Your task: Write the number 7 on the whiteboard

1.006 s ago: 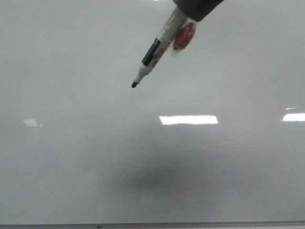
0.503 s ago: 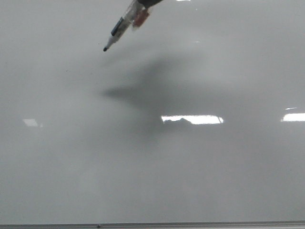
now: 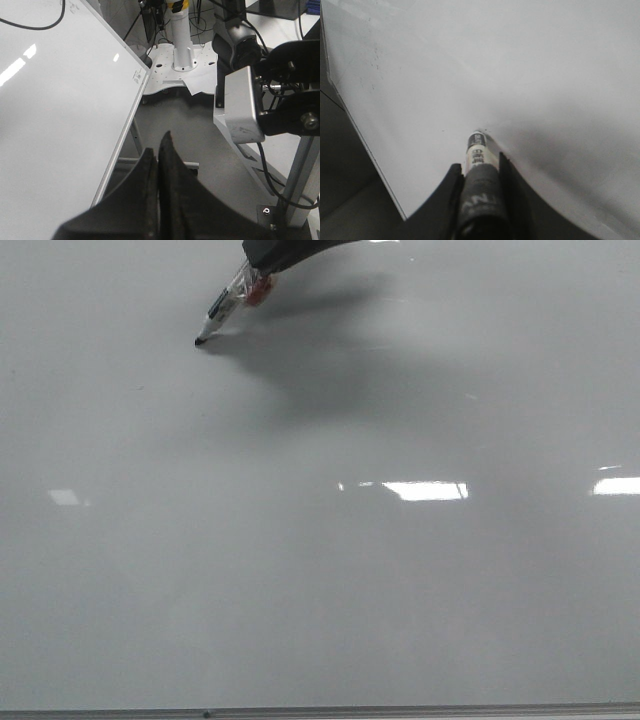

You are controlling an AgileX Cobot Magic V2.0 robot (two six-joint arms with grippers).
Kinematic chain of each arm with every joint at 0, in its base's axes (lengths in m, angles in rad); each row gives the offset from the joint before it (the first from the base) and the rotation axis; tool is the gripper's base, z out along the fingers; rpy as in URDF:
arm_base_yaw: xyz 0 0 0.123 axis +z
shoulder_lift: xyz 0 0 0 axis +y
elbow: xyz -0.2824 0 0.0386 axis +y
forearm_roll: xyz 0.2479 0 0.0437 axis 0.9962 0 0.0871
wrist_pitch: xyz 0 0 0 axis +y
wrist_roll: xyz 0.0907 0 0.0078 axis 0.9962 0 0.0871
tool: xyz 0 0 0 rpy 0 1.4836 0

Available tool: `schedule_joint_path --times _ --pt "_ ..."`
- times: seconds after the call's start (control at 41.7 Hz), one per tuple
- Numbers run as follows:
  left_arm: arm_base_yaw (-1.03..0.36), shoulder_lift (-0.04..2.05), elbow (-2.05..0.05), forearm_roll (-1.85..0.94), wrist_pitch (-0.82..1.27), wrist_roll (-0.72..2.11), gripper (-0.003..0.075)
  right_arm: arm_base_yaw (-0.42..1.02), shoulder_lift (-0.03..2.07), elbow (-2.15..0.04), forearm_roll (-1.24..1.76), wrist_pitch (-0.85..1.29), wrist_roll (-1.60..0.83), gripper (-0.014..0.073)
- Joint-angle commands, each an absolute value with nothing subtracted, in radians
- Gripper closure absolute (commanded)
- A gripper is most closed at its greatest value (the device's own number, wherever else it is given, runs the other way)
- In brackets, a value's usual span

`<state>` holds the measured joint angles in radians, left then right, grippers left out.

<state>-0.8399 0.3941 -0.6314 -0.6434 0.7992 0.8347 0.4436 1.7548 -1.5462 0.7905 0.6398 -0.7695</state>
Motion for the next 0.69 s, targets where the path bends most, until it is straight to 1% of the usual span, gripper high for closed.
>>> schedule_joint_path --times 0.0,0.192,0.431,0.671 --pt "-0.849 0.403 -0.657 -0.688 0.732 0.825 0.0741 0.435 1.704 -1.582 0.789 0.547 -0.774 0.0658" --pt "-0.849 0.403 -0.657 -0.688 0.732 0.825 0.0741 0.372 1.642 -1.520 0.759 0.529 -0.774 0.0652" --pt "-0.849 0.403 -0.657 -0.688 0.732 0.825 0.0741 0.230 1.548 -1.401 0.759 0.556 -0.774 0.0652" --pt "-0.849 0.403 -0.657 -0.688 0.732 0.825 0.0741 0.229 1.553 -1.398 0.750 0.599 -0.775 0.0652"
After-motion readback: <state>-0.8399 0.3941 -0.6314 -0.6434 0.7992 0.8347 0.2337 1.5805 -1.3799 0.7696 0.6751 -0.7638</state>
